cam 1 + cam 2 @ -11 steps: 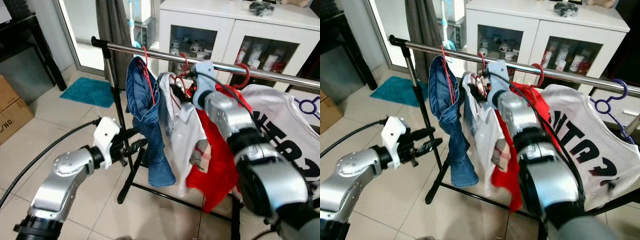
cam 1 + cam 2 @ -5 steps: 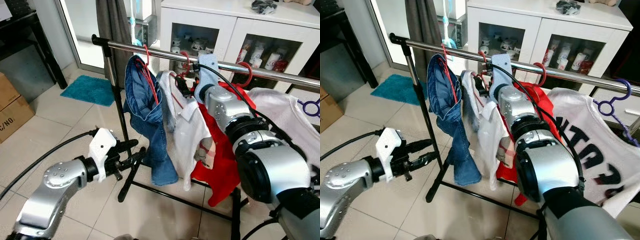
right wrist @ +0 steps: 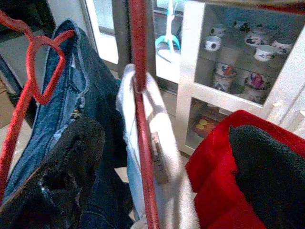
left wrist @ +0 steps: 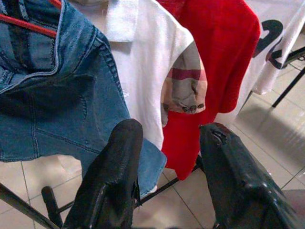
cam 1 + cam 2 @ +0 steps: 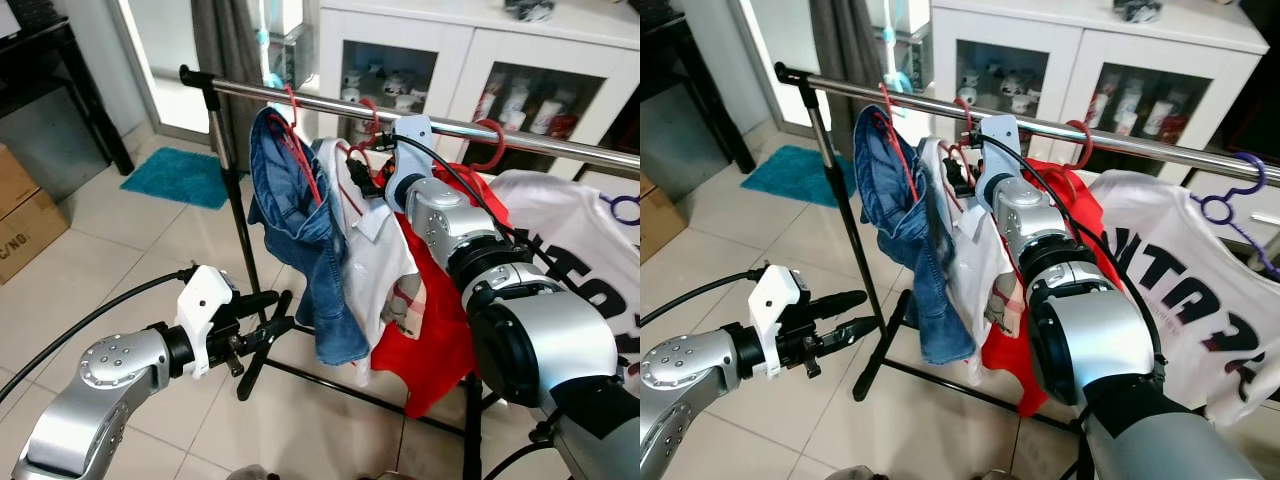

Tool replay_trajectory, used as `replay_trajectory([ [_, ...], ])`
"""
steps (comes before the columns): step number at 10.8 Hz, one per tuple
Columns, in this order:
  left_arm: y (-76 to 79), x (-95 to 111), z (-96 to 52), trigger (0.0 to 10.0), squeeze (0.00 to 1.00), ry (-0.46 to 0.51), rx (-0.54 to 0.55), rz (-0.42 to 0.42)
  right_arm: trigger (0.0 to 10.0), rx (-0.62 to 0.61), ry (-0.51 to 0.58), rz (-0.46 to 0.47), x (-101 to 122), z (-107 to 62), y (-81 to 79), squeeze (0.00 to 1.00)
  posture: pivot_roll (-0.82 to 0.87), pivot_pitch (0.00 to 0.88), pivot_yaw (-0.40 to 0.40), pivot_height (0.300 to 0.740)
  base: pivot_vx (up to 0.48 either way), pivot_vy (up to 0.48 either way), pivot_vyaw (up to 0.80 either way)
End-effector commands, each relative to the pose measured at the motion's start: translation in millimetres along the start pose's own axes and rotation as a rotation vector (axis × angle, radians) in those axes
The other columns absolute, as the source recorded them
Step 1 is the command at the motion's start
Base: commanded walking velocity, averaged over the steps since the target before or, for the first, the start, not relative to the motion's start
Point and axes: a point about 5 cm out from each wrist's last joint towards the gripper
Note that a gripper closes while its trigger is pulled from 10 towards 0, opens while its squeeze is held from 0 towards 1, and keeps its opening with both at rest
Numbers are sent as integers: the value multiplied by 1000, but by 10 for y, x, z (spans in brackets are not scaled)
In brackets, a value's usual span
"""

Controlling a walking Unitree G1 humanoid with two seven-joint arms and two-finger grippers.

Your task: Hang hanger

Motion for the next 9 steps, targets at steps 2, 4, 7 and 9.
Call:
replay_trajectory([
  [2,5,19,5,10000,0,-6,0,5,6745,18,-14,-21,-42,2,-31,0,10,65,9,740,0,0,0],
  [4,35,18,-4,10000,0,-12,5,-3,4353,-6,-48,-38,-110,-2,-24,0,18,89,1,740,0,0,0],
  [7,83,19,-58,10000,0,-21,12,-10,2588,-17,-51,-24,-140,-1,-49,0,28,115,-9,740,0,0,0],
  [9,91,23,-81,10000,0,-25,18,-13,2118,-4,-5,6,-62,10,-79,0,31,116,-10,740,0,0,0],
])
Point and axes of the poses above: a point about 5 cm out from each wrist's last joint towards the gripper, its own z axis pointing out of the wrist towards the gripper, its own x axis along the axis of the wrist's last joint, y = z × x, and after that the axes turned 12 degrees about -z, right-handed
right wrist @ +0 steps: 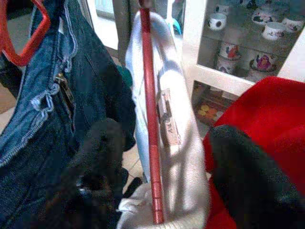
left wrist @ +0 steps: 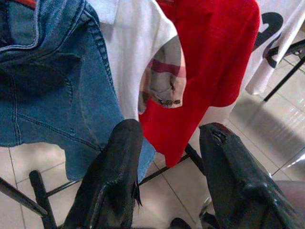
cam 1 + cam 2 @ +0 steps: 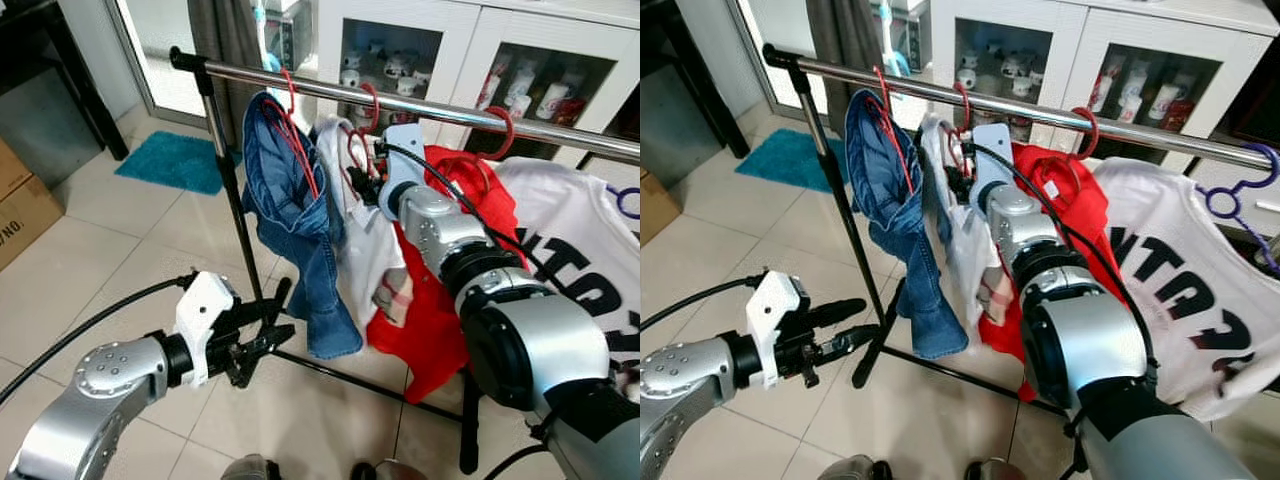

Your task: Hang hanger

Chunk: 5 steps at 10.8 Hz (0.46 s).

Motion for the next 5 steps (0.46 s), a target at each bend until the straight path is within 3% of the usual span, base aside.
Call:
replay_trajectory([
  [1,-3,38,-30,10000,0,4,13,11,1961,-3,14,14,36,1,18,0,29,110,-8,740,0,0,0],
  [5,1,105,8,10000,0,16,12,22,1529,-7,14,-30,75,-5,81,0,25,83,-15,740,0,0,0],
])
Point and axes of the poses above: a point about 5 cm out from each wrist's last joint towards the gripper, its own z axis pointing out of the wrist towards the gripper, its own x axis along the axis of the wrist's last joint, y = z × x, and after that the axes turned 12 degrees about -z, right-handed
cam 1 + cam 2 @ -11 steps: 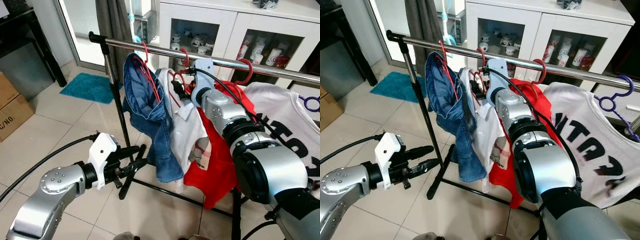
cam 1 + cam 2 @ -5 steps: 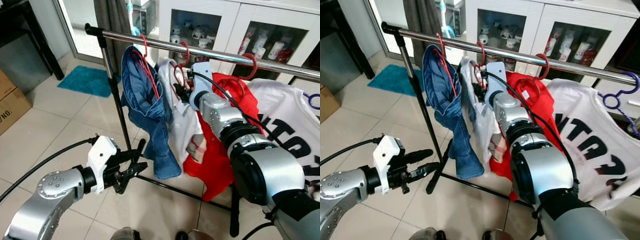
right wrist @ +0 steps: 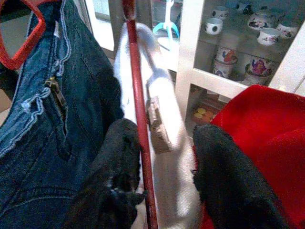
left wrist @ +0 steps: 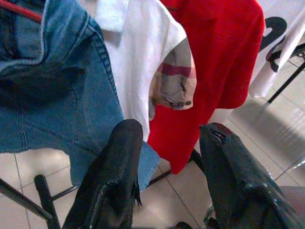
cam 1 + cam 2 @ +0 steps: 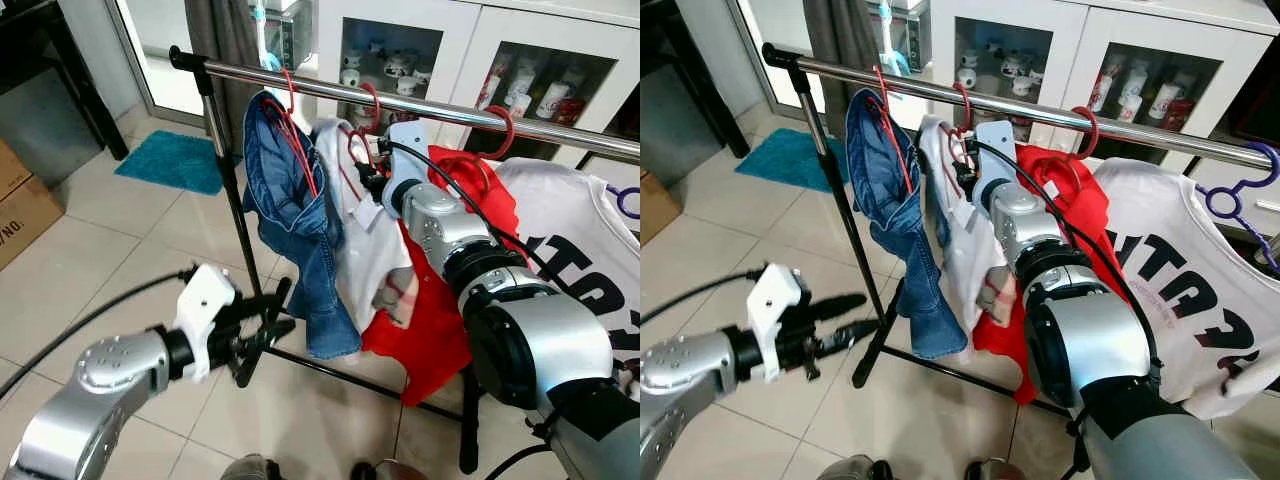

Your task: Hang hanger

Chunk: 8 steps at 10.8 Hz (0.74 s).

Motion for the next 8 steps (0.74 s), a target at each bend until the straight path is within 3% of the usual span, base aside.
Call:
replay_trajectory([
  [1,8,34,-14,10000,0,5,6,9,1529,-3,16,-12,92,8,20,0,27,79,-19,740,0,0,0],
  [3,13,70,-8,10000,0,13,15,16,1529,10,31,-16,144,19,-32,0,34,66,-27,740,0,0,0],
  [6,13,92,-10,10000,0,22,23,24,549,26,56,-20,192,24,-58,0,30,41,-23,740,0,0,0],
  [8,-75,114,65,10000,0,41,33,26,0,31,76,-24,210,16,-21,0,5,0,-4,740,0,0,0],
])
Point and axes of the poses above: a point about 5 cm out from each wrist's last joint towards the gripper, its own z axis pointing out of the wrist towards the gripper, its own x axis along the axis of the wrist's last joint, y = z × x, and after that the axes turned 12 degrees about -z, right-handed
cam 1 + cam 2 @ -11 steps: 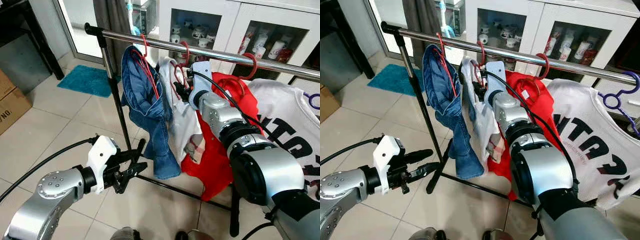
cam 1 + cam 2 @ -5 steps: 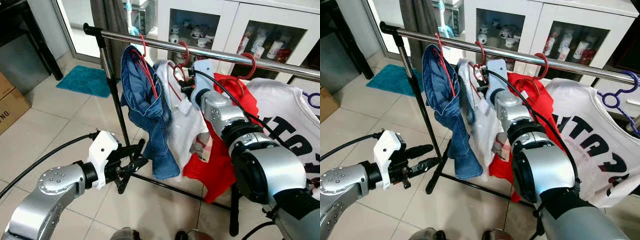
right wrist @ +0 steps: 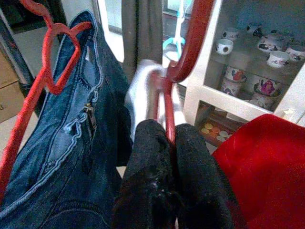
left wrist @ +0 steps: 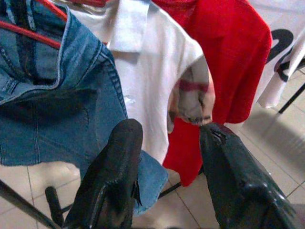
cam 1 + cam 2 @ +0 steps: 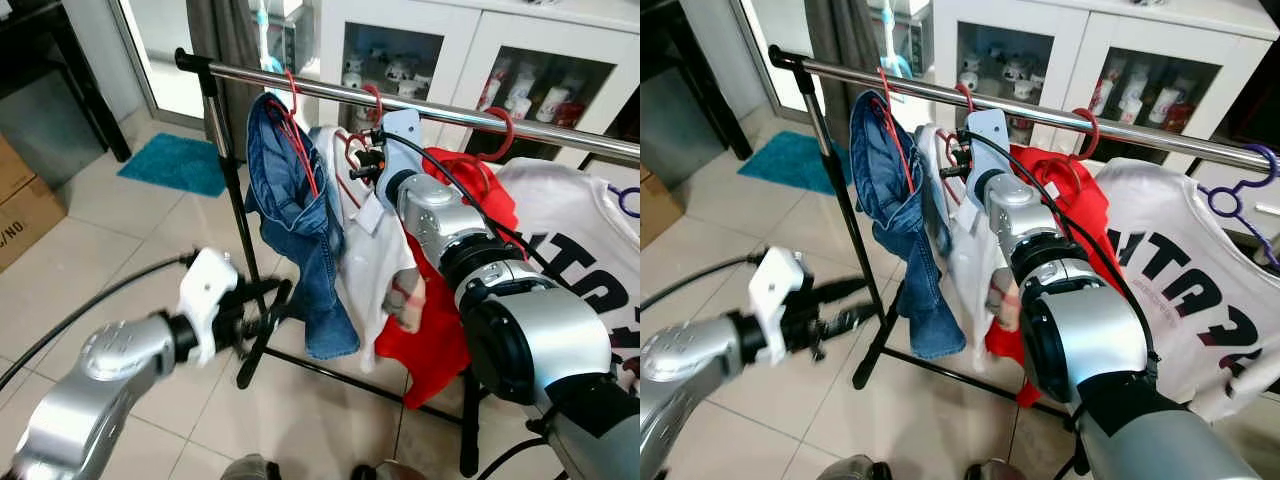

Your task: Hang hanger

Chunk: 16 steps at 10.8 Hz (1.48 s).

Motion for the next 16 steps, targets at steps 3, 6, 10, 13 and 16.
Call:
replay_trajectory([
  [3,-32,31,117,10000,0,16,-6,15,0,-19,30,-11,47,-22,125,0,-19,0,24,740,0,0,0],
  [6,-64,98,191,10000,0,32,7,37,0,-41,74,7,129,-30,188,0,-22,0,36,740,0,0,0],
  [10,-182,106,264,10000,0,55,106,24,0,-21,147,11,200,-56,244,0,-28,0,37,740,0,0,0],
  [13,-195,94,359,10000,0,122,175,5,0,-35,224,55,127,-131,341,0,-41,0,43,740,0,0,0],
  [16,-166,54,394,10000,0,129,193,-3,0,13,248,49,-129,-278,282,0,-56,0,54,740,0,0,0],
])
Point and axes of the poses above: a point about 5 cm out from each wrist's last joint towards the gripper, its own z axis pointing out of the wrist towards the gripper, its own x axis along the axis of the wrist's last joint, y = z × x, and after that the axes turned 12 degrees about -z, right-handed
